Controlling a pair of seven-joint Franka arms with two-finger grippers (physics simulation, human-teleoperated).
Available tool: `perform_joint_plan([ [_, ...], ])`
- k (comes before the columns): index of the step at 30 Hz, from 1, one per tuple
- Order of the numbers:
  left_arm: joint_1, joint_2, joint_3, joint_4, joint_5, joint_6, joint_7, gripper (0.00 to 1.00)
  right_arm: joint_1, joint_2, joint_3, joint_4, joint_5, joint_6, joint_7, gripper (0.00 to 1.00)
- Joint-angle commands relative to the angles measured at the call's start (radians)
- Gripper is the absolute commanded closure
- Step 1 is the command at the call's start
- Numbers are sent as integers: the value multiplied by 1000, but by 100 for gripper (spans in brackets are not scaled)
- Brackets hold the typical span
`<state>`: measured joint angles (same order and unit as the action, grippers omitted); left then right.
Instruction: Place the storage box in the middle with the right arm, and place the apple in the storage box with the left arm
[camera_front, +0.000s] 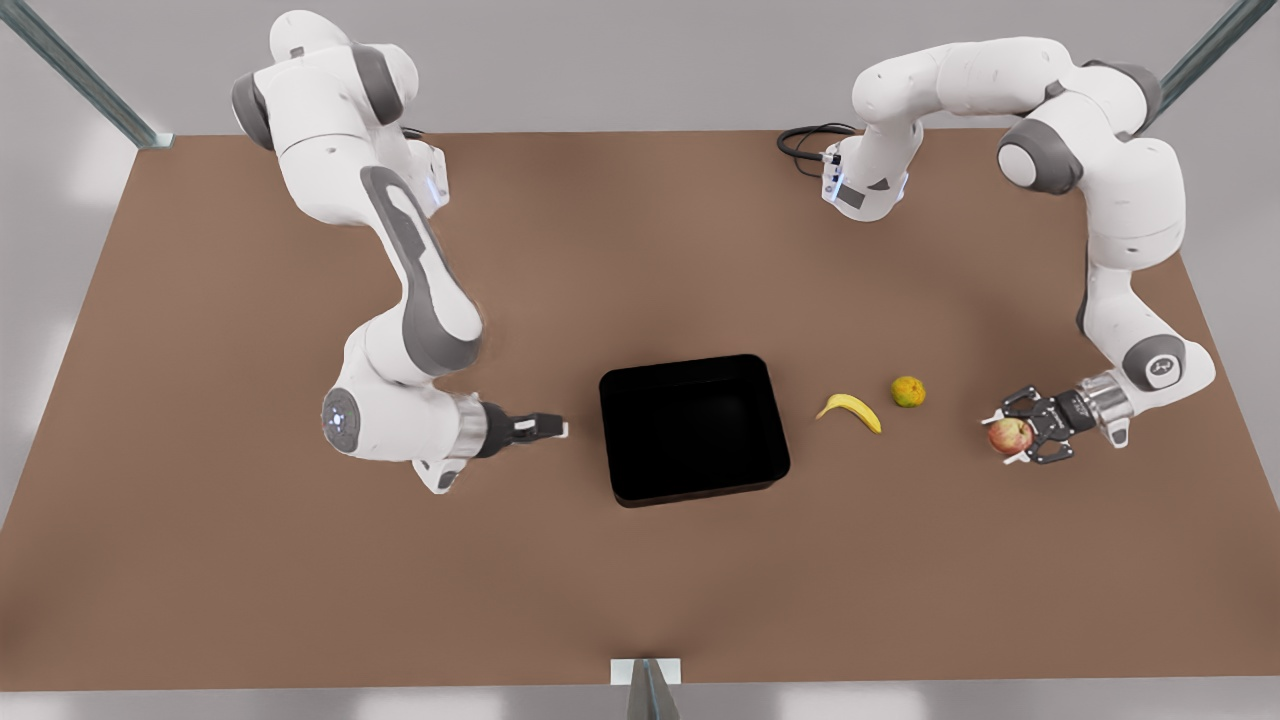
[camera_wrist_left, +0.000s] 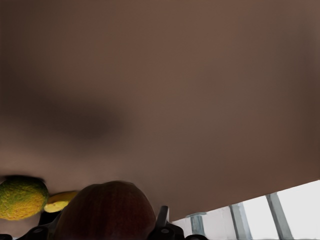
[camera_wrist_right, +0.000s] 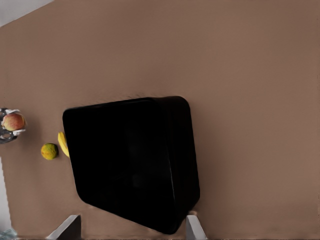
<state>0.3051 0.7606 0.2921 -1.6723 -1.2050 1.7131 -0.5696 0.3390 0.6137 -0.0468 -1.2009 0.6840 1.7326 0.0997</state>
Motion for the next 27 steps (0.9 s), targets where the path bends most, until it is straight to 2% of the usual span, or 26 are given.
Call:
perform_joint_plan([
  [1, -1, -4, -4, 9, 13, -1, -6, 40, -9, 0, -1, 10, -1, -22, -4, 0],
  [2, 0, -41, -71, 71, 131, -1, -52, 40, -26, -35, -11, 20, -119, -119, -92, 0],
  [4, -1, -112, -214, 158, 359, 16, -58, 40, -38, -198, -11, 21, -596, -363, -104, 0],
  [5, -1, -145, -310, 190, 521, 37, -58, 40, -28, -273, -11, 20, -705, -448, -95, 0],
  [7, -1, -190, -493, 193, 761, 85, -59, 40, -48, -439, -42, -12, -725, -487, -104, 0],
  [8, -3, -202, -585, 192, 886, 100, -61, 40, -57, -598, -48, -196, -759, -403, -104, 0],
  [9, -3, -204, -655, 193, 979, 100, -64, 40, -75, -857, -44, -591, -755, -103, -95, 0],
  [10, -4, -205, -734, 195, 1071, 106, -87, 40, -155, -847, 11, -589, -735, -136, -103, 0],
  [12, -9, -193, -873, 195, 1260, 106, -147, 40, -149, -848, 12, -600, -732, -159, -103, 0],
  [13, -34, -187, -910, 195, 1328, 106, -182, 40, -149, -848, 12, -603, -732, -159, -103, 0],
  [16, -193, -168, -932, 235, 1481, 143, -364, 40, -164, -847, -1, -602, -709, -153, -107, 0],
  [20, -374, -70, -932, 281, 1674, 224, -621, 38, -163, -850, -10, -595, -673, -102, -107, 0],
  [24, -466, 31, -929, 390, 1708, 253, -717, 36, -161, -859, -10, -595, -673, -100, -107, 0],
  [25, -480, 46, -926, 394, 1731, 269, -737, 0, -163, -867, -10, -600, -673, -105, -107, 0],
  [27, -488, 46, -927, 387, 1720, 249, -742, 0, -163, -868, -10, -602, -673, -105, -107, 0],
])
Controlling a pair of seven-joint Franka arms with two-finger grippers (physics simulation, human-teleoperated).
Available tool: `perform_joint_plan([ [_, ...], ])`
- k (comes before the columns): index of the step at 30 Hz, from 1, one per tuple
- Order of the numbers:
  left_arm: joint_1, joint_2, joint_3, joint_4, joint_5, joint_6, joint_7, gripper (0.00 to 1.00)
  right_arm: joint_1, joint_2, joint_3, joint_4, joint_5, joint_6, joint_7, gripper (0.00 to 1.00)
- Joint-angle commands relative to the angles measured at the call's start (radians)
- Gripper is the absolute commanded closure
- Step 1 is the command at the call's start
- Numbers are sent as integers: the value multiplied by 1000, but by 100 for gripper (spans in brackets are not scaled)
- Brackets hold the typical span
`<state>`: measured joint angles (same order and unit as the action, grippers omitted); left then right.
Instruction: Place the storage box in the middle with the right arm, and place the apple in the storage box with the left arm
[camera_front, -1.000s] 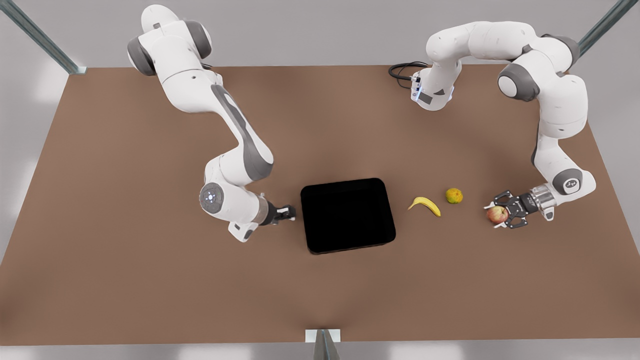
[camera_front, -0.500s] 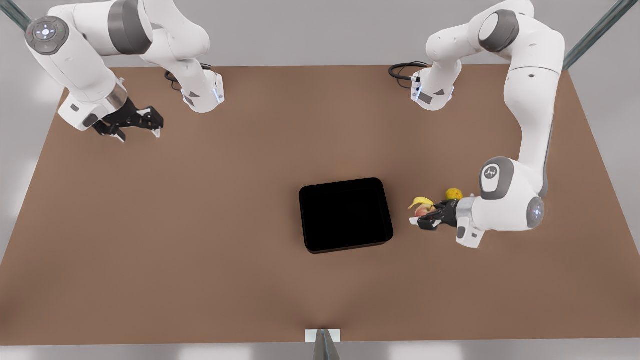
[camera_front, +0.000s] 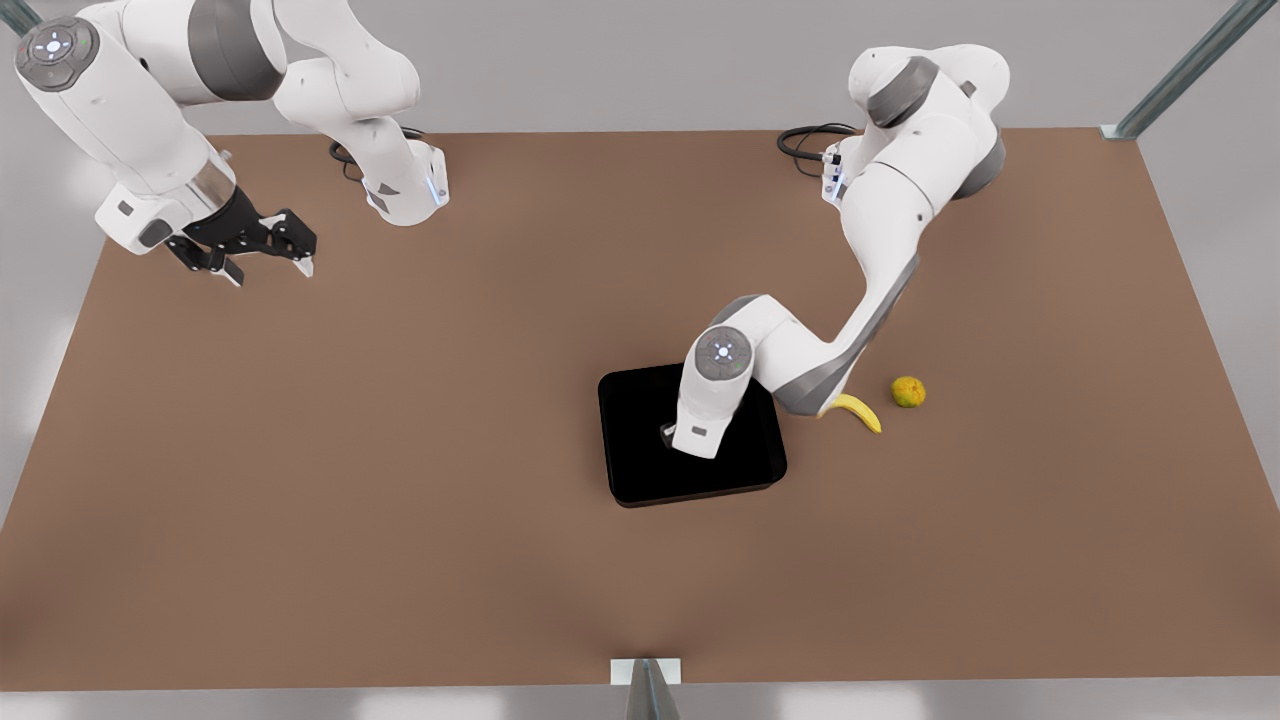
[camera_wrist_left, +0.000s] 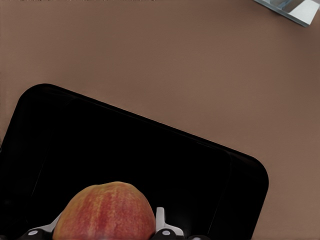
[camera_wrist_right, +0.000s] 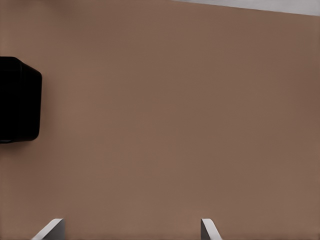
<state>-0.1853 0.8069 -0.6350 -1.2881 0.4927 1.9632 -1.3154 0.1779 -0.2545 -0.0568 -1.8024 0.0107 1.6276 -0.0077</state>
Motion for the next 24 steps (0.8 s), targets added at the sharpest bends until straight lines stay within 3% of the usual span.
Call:
perform_joint_plan([
  [1, 0, 0, 0, 0, 23, 0, -4, 0, 2, 0, 0, 0, 0, 0, 0, 0],
  [6, -2, -6, 0, -4, 35, 0, -2, 0, 5, 0, 3, 0, 0, 5, 0, 0],
  [8, 17, -123, 0, -134, 27, -15, 37, 0, 5, 1, 3, 0, 0, 8, 0, 0],
  [9, 79, -207, 5, -157, -83, -24, 177, 0, 5, 1, 3, 0, 0, 8, 0, 0],
  [10, 84, -382, 142, -284, -285, -40, 422, 0, 5, 1, 3, 0, 0, 8, 0, 0],
  [11, 84, -494, 228, -356, -351, -98, 626, 0, 5, 0, 3, 0, 0, 8, 0, 0],
  [12, 87, -528, 267, -355, -358, -138, 708, 0, 5, 0, 3, 0, 0, 6, 0, 0],
  [13, 87, -601, 399, -343, -453, -246, 978, 0, 5, 0, 3, 0, 0, 8, 0, 0],
  [15, 87, -623, 558, -163, -503, -469, 1338, 0, 3, 0, 3, 0, 0, 9, 0, 0],
  [17, 106, -680, 583, -132, -479, -561, 1355, 1, 2, 1, 3, 0, 0, 11, 0, 0],
  [21, 104, -710, 646, -198, -477, -515, 1358, 0, 5, 1, 3, 0, 0, 12, 0, 0],
  [24, 103, -706, 629, -197, -479, -501, 1242, 0, 5, 1, 3, 0, 0, 11, 0, 0],
])
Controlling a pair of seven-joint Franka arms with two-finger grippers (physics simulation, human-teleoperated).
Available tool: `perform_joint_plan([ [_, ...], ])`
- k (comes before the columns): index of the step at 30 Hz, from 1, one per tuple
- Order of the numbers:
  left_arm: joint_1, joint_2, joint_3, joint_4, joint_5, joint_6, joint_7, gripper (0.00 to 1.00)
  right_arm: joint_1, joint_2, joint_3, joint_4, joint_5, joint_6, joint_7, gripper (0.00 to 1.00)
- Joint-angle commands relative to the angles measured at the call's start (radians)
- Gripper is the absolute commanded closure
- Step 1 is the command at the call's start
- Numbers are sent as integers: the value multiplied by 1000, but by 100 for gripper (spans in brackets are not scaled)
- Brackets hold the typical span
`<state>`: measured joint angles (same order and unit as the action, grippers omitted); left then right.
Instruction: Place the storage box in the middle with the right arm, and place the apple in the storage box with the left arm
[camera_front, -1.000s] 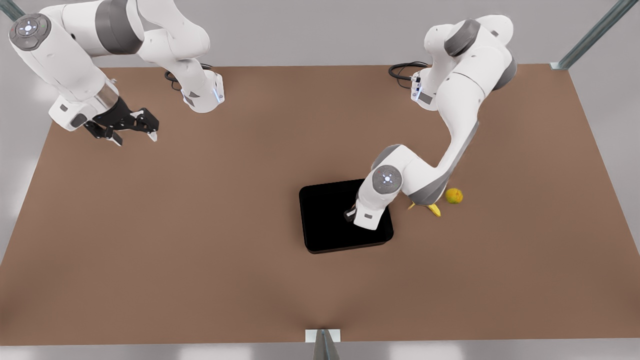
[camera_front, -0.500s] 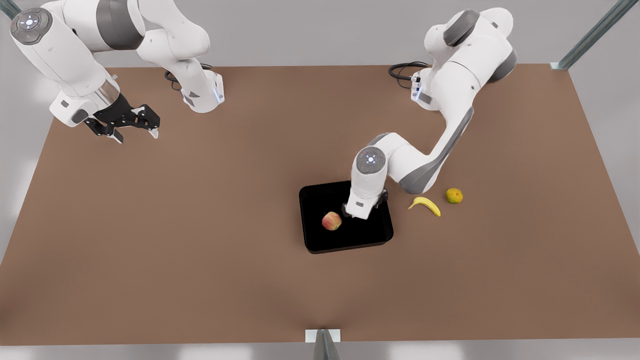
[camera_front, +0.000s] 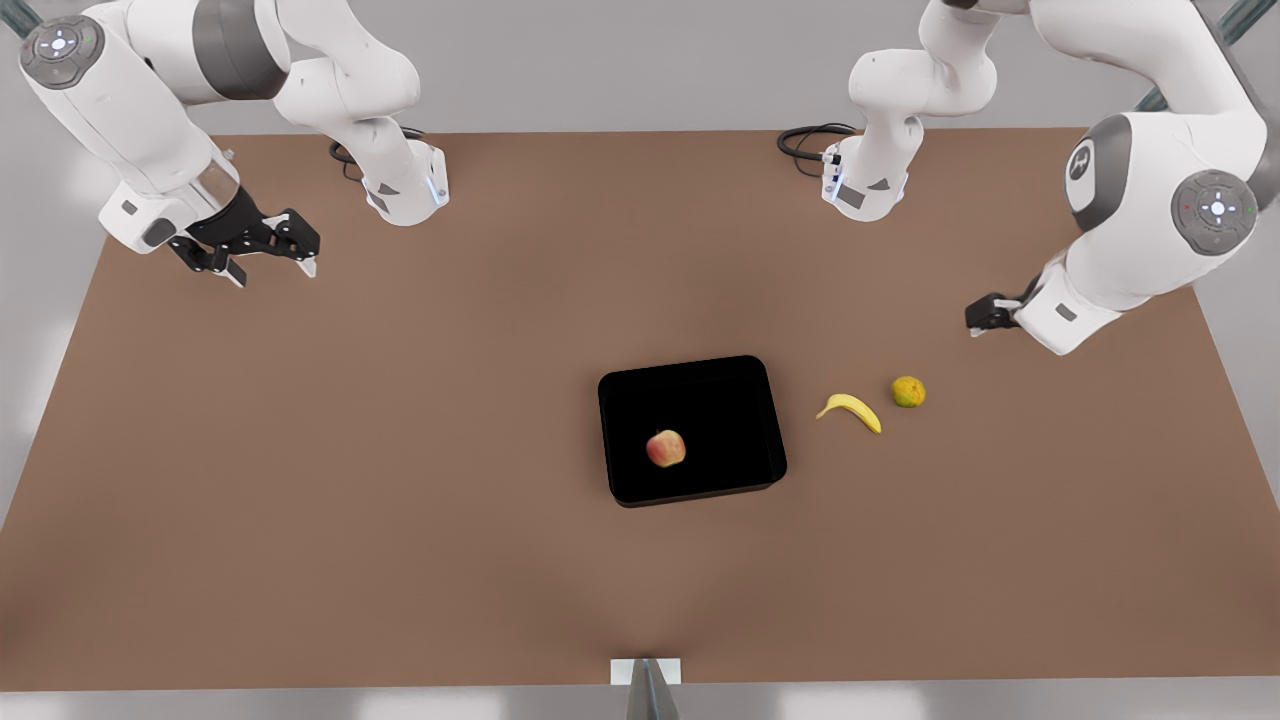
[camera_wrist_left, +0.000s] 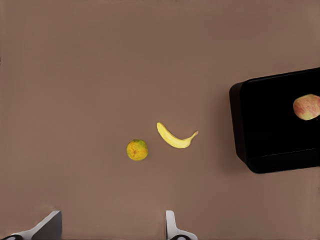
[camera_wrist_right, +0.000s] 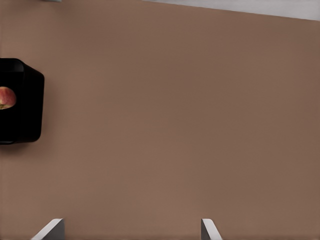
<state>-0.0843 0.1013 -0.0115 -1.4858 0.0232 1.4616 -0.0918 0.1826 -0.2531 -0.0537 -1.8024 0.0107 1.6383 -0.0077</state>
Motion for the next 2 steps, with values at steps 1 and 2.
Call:
perform_joint_plan([
  [1, 0, 0, -1, 1, -9, 0, -3, 0, 0, 0, 0, 2, 0, 0, 0, 0],
  [2, 0, 1, -2, 1, -9, 0, -3, 0, 0, 0, 0, 2, 0, 0, 0, 0],
])
